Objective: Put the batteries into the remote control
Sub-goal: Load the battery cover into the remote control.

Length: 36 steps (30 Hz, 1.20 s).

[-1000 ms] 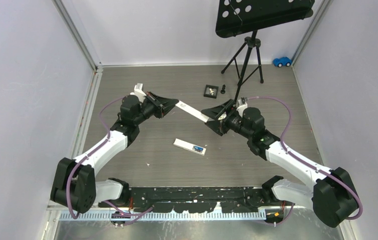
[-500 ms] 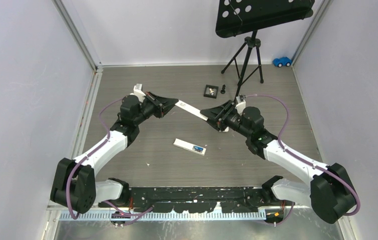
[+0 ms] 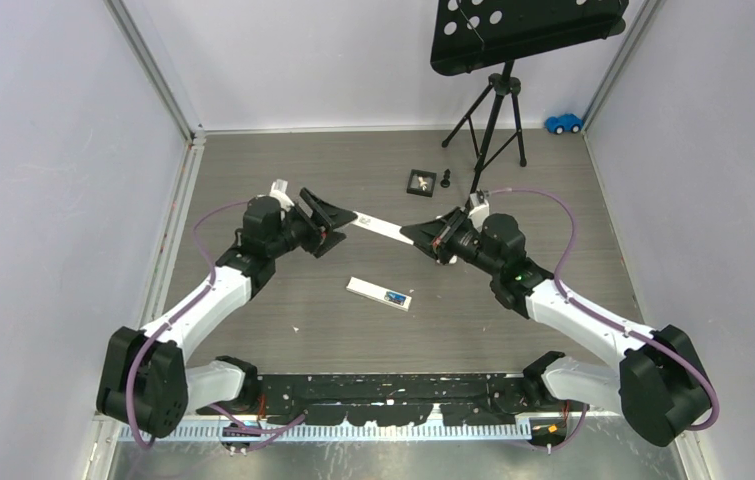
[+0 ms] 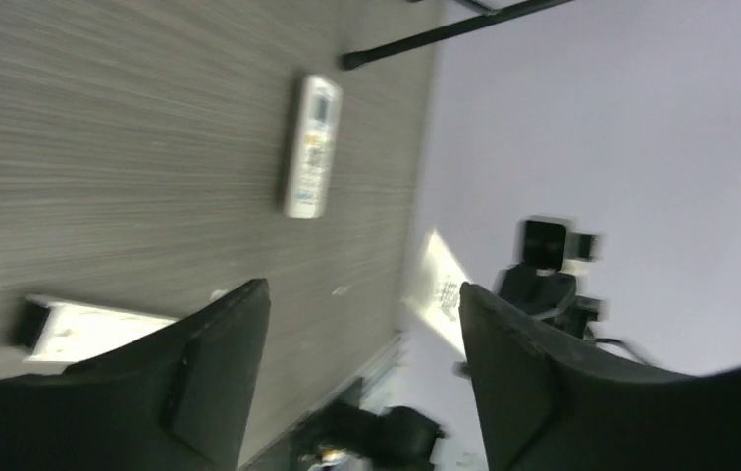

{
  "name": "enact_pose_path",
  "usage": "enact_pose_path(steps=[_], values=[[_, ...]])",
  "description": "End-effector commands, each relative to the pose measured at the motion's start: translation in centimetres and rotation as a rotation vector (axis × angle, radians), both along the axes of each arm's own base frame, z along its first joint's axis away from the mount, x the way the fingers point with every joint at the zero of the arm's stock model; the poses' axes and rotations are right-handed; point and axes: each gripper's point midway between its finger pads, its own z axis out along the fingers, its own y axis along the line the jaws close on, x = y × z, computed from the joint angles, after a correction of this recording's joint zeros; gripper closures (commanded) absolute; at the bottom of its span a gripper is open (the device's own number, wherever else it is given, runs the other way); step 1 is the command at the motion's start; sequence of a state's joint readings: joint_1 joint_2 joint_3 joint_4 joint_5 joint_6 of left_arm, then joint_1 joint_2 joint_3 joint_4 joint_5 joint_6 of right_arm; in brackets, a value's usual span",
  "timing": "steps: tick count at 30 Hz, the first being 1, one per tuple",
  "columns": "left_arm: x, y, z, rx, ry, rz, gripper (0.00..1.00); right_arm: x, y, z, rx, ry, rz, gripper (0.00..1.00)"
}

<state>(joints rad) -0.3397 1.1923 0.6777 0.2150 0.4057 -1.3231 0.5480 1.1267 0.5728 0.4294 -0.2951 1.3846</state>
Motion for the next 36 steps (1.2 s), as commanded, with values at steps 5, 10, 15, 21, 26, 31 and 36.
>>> enact_pose_path(steps=[5, 10, 15, 21, 26, 31, 36], values=[[-2.8, 3.9, -7.9, 0.502, 0.074, -0.15, 0.17, -1.6, 0.2, -7.8, -0.211, 0.132, 0.072, 1.0], [-4.2, 3.5, -10.3, 0.519, 0.114, -0.256, 0.27, -2.8, 2.8, -10.8, -0.244, 0.183, 0.132, 1.0], [-5.2, 4.1, -12.3, 0.557, 0.139, -0.282, 0.32, -3.0, 3.9, -13.2, -0.241, 0.199, 0.104, 1.0], [-5.9, 3.4, -13.6, 0.526, 0.157, -0.334, 0.33, -3.0, 3.1, -14.4, -0.216, 0.187, 0.038, 1.0], [-5.8, 3.2, -13.9, 0.513, 0.162, -0.341, 0.34, -3.2, 2.9, -13.6, -0.186, 0.144, 0.028, 1.0], [-5.6, 3.1, -14.2, 0.509, 0.167, -0.337, 0.35, -3.6, 2.7, -13.6, -0.19, 0.144, 0.037, 1.0], [-5.4, 3.0, -14.4, 0.505, 0.169, -0.335, 0.35, -4.2, 2.8, -12.9, -0.132, 0.113, 0.06, 1.0]])
